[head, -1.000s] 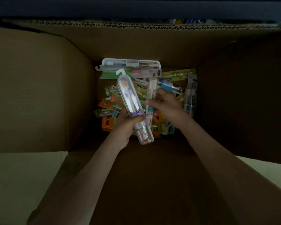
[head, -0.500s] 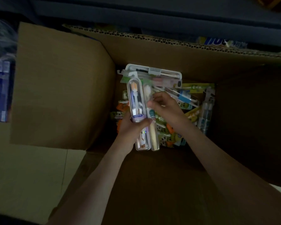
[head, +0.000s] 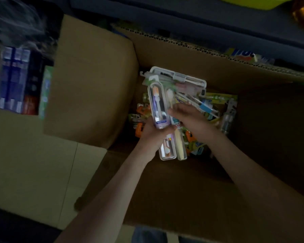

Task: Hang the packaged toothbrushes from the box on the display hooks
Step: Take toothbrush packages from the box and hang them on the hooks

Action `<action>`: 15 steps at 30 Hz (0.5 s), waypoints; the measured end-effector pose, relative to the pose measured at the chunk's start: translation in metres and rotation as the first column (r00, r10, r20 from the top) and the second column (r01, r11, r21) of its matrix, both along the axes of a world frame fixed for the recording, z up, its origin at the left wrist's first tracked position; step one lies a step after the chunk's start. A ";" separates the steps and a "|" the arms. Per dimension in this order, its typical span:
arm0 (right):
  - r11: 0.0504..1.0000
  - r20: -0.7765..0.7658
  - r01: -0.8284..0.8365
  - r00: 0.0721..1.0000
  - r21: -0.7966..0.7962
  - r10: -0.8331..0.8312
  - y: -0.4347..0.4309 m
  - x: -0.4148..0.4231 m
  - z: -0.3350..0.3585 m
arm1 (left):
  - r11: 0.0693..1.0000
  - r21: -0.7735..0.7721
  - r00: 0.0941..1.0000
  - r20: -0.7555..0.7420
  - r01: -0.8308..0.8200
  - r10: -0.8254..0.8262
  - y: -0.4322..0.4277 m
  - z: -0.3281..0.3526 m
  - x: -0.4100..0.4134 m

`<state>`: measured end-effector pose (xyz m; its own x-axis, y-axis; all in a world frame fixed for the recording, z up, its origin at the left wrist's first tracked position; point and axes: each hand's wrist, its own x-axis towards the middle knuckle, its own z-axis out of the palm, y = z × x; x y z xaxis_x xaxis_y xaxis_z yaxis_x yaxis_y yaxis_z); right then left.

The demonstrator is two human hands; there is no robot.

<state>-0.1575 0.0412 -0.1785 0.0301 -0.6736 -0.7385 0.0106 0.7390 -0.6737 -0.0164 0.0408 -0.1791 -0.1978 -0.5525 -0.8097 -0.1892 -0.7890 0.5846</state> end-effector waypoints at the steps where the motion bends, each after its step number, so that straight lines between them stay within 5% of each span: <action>1: 1.000 -0.022 0.022 1.000 -0.011 -0.022 0.002 0.001 0.016 | 1.000 0.000 1.000 -0.015 0.022 -0.022 0.000 0.014 -0.003; 9: 0.989 -0.122 0.077 0.988 -0.127 -0.093 0.021 -0.004 0.221 | 0.981 -0.082 0.971 -0.151 0.176 -0.187 0.006 0.213 -0.007; 15: 0.925 -0.104 0.131 0.978 -0.357 -0.178 0.018 -0.010 0.421 | 0.935 -0.306 0.968 -0.118 0.178 -0.223 -0.006 0.404 -0.010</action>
